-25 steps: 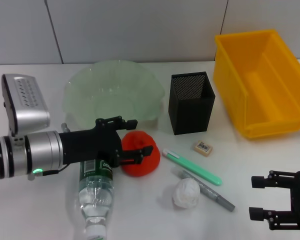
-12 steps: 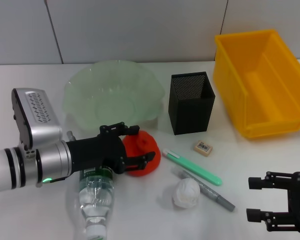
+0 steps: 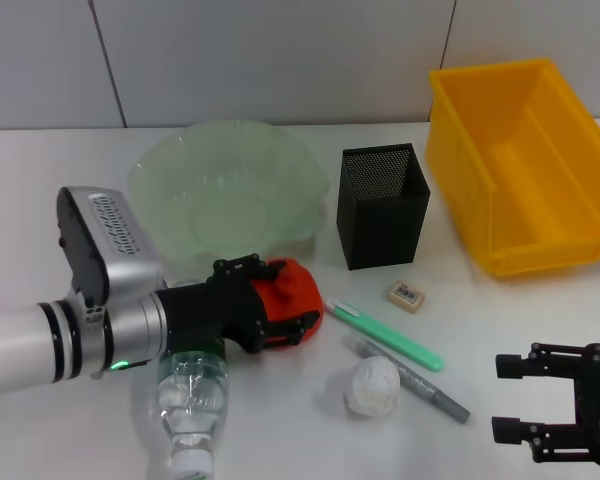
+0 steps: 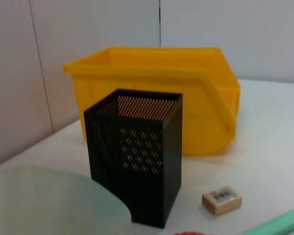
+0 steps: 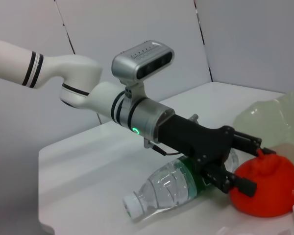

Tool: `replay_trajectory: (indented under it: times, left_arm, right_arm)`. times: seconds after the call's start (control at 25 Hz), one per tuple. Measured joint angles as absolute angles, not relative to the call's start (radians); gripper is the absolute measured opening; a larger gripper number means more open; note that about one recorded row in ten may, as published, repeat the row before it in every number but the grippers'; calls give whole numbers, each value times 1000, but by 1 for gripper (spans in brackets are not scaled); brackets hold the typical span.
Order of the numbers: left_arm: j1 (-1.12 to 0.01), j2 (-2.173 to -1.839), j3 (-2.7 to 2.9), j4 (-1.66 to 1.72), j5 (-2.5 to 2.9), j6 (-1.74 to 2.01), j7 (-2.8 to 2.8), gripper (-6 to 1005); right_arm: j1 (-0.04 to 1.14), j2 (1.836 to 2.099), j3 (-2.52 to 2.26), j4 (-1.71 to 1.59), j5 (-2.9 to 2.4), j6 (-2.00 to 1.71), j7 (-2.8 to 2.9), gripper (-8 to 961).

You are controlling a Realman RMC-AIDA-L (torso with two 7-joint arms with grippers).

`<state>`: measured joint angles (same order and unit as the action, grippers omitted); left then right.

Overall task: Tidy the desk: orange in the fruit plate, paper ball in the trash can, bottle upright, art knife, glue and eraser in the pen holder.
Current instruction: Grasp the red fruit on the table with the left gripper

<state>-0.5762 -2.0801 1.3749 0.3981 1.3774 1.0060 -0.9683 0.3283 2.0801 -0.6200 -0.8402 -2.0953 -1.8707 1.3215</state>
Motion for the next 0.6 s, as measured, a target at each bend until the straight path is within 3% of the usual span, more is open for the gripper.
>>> replay_trajectory:
  times: [0.32, 0.6]
  left_arm:
    - [-558, -2075, 1406, 456, 1357, 1032, -1026, 756]
    - [-509, -2071, 1391, 498, 1354, 1118, -1036, 474]
  right_arm:
    - [328, 2080, -614, -839, -2095, -1868, 1322, 724]
    - [331, 2080, -617, -839, -2092, -1865, 1322, 722]
